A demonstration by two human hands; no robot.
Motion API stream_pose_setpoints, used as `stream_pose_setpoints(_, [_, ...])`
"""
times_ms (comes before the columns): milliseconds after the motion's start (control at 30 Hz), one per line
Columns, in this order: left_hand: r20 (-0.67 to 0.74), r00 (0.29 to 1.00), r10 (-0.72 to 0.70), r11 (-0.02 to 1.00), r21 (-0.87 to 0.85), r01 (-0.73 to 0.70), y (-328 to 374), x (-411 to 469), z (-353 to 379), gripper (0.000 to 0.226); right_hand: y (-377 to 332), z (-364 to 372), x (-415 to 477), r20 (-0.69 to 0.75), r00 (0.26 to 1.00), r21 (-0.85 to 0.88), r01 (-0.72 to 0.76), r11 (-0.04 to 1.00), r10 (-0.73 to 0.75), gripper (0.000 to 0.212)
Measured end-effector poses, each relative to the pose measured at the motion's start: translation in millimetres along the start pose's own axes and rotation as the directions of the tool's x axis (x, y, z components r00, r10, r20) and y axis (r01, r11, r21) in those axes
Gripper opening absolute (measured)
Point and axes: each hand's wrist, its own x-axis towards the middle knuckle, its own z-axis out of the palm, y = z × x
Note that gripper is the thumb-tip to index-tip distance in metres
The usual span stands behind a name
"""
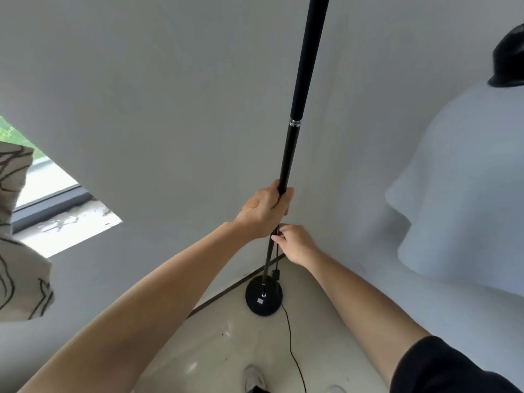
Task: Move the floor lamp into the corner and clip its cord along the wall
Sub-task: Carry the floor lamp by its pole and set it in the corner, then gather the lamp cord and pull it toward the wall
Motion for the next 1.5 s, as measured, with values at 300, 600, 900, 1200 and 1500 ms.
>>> stream_pose_setpoints(300, [0.031, 0.999, -0.009, 0.999, -0.032, 0.010, -24.0, 28.2, -11.7, 0.044, -3.6, 6.8, 23.3, -0.039, 0.999, 0.064, -0.016, 0.998, 0.019, 0.025])
stream_pose_setpoints(600, [0.017, 1.000, 0.008, 1.000, 0.006, -0.008, -36.5, 8.8, 9.1, 0.037, 19.2, 1.0, -15.8, -0.064, 0.996, -0.018, -0.069, 0.997, 0.068, 0.040])
stream_pose_setpoints(900, [0.013, 1.000, 0.009, 0.999, 0.033, -0.010, -46.7, -8.9, 42.1, 0.045, 107.8, 20.0, -112.9, -0.063, 0.924, 0.068, -0.374, 0.925, 0.378, 0.031])
stream_pose_setpoints(1200, [0.024, 0.914, -0.405, 0.885, -0.241, 0.398, -24.6, -44.5, 93.1, 0.080, 103.0, 35.5, -178.3, -0.165, 0.907, 0.181, -0.359, 0.915, 0.389, 0.031])
stream_pose_setpoints(1500, [0.362, 0.860, -0.359, 0.717, -0.483, 0.502, 12.0, -119.3, 121.6, 0.027, 67.7, 40.7, -227.0, -0.082, 0.953, 0.337, -0.248, 0.908, 0.290, 0.033])
